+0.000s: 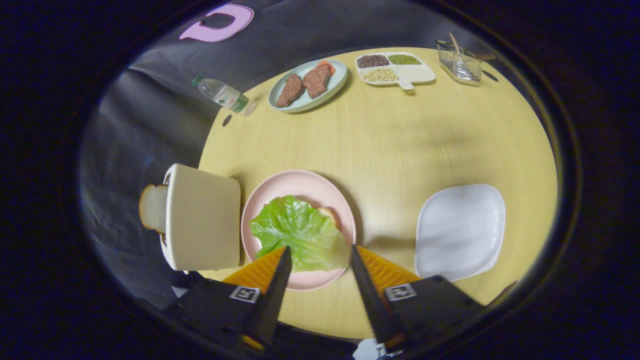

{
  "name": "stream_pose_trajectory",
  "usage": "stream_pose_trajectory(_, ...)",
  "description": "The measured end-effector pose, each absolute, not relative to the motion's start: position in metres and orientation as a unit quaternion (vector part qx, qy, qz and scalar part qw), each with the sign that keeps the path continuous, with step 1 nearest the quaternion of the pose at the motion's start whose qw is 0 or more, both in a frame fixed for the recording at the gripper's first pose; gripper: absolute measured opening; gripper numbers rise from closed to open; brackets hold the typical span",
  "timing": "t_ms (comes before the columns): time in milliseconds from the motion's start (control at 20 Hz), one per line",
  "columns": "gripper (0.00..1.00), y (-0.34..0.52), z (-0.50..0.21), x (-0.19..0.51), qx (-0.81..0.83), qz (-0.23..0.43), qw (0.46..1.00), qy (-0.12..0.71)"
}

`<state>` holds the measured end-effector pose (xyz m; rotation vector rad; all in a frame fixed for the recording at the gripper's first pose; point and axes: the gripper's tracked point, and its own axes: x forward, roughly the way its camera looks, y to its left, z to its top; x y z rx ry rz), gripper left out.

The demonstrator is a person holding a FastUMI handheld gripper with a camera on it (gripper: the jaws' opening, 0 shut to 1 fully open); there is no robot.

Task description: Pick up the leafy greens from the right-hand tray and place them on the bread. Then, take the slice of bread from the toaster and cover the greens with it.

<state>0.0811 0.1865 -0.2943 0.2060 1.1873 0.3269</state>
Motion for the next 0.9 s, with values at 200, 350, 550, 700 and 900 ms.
stream_pose_trajectory(200,1.0,0.184,-0.26,0.079,0.06,0.136,0.829,0.539)
stream_pose_trajectory(350,1.0,0.2,-0.222,0.078,0.037,0.134,0.846,0.515)
stream_pose_trajectory(550,1.0,0.243,-0.17,0.077,0.054,0.144,0.852,0.5)
stream_pose_trajectory(700,1.0,0.278,-0.147,0.074,0.056,0.16,0.846,0.506)
stream_pose_trajectory(900,1.0,0.34,-0.129,0.074,0.071,0.188,0.834,0.515)
